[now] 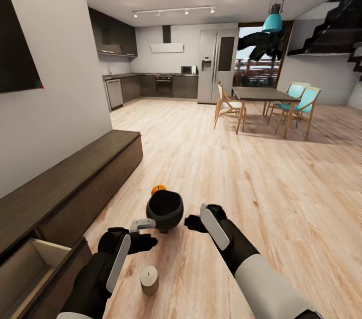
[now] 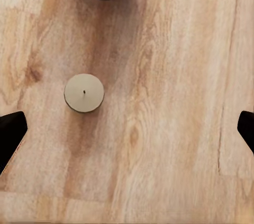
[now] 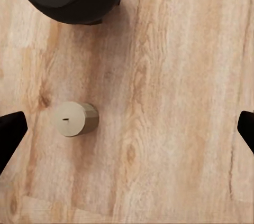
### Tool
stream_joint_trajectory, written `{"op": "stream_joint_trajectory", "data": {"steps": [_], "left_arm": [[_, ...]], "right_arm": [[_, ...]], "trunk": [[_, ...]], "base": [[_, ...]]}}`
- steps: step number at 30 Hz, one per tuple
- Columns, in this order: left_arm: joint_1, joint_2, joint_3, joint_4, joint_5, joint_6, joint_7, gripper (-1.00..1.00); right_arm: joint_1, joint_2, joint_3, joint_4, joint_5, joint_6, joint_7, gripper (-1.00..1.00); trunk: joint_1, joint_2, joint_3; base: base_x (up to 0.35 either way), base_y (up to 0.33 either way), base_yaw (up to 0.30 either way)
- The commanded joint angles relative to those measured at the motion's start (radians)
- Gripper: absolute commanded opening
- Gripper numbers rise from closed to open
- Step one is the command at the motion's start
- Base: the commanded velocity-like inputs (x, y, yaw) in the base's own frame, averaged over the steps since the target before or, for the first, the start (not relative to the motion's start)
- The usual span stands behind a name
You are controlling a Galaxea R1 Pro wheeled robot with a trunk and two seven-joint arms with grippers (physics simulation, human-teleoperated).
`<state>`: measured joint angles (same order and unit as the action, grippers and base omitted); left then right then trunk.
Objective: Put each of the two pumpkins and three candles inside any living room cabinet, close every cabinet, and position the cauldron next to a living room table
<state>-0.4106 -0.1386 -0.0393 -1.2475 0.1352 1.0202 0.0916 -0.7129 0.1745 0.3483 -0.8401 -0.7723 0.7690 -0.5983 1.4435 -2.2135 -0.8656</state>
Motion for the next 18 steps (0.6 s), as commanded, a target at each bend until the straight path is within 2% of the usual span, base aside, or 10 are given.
{"op": "stream_joint_trajectory", "data": {"steps": [1, 4, 9, 12, 13, 16, 17, 18], "left_arm": [[-0.001, 0.000, 0.000, 0.001, 0.011, 0.003, 0.026, 1.00], [-0.001, 0.000, 0.001, 0.004, 0.012, 0.002, 0.088, 1.00], [-0.003, 0.000, 0.008, 0.019, 0.013, -0.002, 0.138, 1.00], [-0.012, -0.001, 0.028, 0.046, 0.012, -0.013, 0.146, 1.00], [-0.023, -0.002, 0.038, 0.098, 0.012, -0.067, 0.162, 1.00], [-0.030, -0.004, 0.040, 0.136, 0.014, -0.093, 0.176, 1.00], [-0.039, -0.004, 0.041, 0.173, 0.015, -0.130, 0.180, 1.00], [-0.043, -0.004, 0.041, 0.187, 0.015, -0.139, 0.181, 1.00]], "right_arm": [[0.001, 0.000, 0.001, -0.059, -0.008, 0.023, -0.011, 1.00], [0.033, 0.000, 0.001, -0.249, -0.007, 0.085, -0.016, 1.00], [0.129, 0.000, 0.001, -0.469, -0.006, 0.128, -0.033, 1.00], [0.149, 0.000, 0.002, -0.525, -0.008, 0.138, -0.057, 1.00], [0.153, 0.000, 0.006, -0.531, -0.008, 0.133, -0.066, 1.00], [0.154, 0.000, 0.008, -0.523, -0.006, 0.128, -0.068, 1.00], [0.154, 0.000, 0.009, -0.519, -0.006, 0.127, -0.067, 1.00], [0.154, 0.000, 0.009, -0.518, -0.006, 0.127, -0.067, 1.00]], "trunk": [[0.004, -0.008, -0.004], [0.015, -0.029, -0.014], [0.034, -0.064, -0.029], [0.046, -0.085, -0.039], [0.050, -0.092, -0.042], [0.061, -0.113, -0.051], [0.065, -0.120, -0.054], [0.069, -0.127, -0.058]], "base": [[0.000, 0.000, -0.025], [0.000, 0.000, -0.011], [0.000, 0.000, -0.002], [0.000, 0.000, 0.000], [0.000, 0.000, 0.000], [0.000, 0.000, 0.000], [0.000, 0.000, 0.000], [0.000, 0.000, 0.000]]}}
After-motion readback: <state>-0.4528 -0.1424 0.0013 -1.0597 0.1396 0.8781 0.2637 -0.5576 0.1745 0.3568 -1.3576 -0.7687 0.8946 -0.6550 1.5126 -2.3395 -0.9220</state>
